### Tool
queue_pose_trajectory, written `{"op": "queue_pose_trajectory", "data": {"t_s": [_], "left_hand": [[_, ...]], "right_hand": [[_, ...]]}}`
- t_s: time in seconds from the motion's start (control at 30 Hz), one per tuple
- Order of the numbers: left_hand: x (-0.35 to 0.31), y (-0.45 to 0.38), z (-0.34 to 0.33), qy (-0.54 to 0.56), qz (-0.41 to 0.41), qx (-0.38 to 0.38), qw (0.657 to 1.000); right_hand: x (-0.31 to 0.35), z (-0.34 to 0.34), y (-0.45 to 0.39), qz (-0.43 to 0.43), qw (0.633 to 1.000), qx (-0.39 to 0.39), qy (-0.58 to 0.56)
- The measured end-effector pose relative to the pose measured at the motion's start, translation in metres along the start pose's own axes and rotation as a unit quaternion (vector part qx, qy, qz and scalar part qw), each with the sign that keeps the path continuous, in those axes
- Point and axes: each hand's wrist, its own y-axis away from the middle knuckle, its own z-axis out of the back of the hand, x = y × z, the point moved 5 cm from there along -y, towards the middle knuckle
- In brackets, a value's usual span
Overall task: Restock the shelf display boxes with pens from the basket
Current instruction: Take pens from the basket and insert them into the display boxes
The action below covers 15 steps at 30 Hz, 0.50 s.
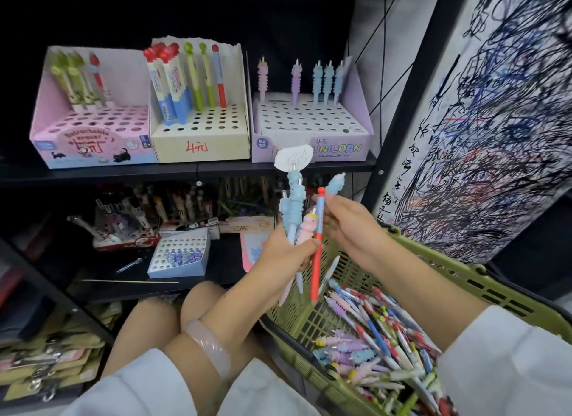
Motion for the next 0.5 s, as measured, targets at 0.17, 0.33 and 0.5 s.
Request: {"op": "queue_pose_trajectory", "data": {"t_s": [0.17, 0.33, 0.5], "left_hand": [[-0.012, -0.003, 0.019, -0.003, -0.008, 0.004, 1.000], [-0.032, -0.012, 0.057, -0.031, -0.023, -0.065, 0.997], [-0.067, -0.031, 0.082, 0.002, -0.042, -0.089, 0.995]], "right_hand": [[0.046, -0.002, -0.029, 0.098, 0.990, -0.098, -0.006], [0.082, -0.015, -0.051, 0.181, 0.974, -0.118, 0.070], [0.116, -0.032, -0.078, 0.174, 0.978, -0.100, 0.049]]}}
